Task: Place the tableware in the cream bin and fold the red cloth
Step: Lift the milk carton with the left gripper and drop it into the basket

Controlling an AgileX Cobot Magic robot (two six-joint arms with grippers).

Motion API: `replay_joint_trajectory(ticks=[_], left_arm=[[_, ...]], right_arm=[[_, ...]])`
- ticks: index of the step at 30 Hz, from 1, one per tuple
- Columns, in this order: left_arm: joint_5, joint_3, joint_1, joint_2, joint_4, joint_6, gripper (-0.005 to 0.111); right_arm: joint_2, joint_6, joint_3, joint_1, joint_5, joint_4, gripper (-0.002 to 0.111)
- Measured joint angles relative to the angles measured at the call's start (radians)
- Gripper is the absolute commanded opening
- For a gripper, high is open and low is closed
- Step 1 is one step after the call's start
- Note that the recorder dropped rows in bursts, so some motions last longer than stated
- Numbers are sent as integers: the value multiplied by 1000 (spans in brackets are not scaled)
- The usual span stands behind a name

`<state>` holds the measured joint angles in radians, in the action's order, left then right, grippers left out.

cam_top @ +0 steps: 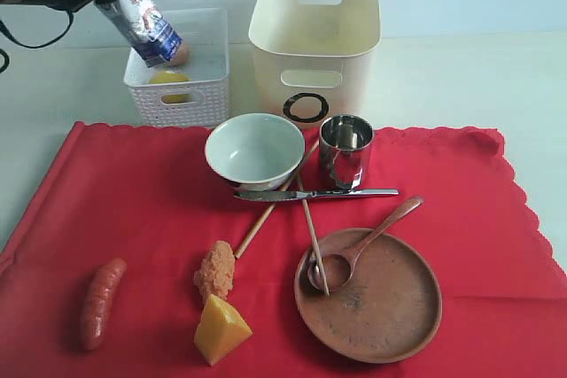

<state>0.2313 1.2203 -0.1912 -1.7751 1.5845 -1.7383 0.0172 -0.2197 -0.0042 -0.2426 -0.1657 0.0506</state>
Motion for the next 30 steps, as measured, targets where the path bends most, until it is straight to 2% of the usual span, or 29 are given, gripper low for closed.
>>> replay_joint_trajectory(ticks=[7,19,21,26,30], left_arm=[[-17,93,1,-148,-77,15,0],[-17,129,1,-253,-92,22,2],[-17,131,1,-255,-92,26,10],[-14,131,1,-261,-96,52,47],[-13,132,1,-261,-100,55,69]], right_arm=[[0,0,0,0,0,0,0],[0,0,0,0,0,0,0],[0,0,0,0,0,0,0],[0,0,0,0,0,0,0],[0,0,0,0,0,0,0]])
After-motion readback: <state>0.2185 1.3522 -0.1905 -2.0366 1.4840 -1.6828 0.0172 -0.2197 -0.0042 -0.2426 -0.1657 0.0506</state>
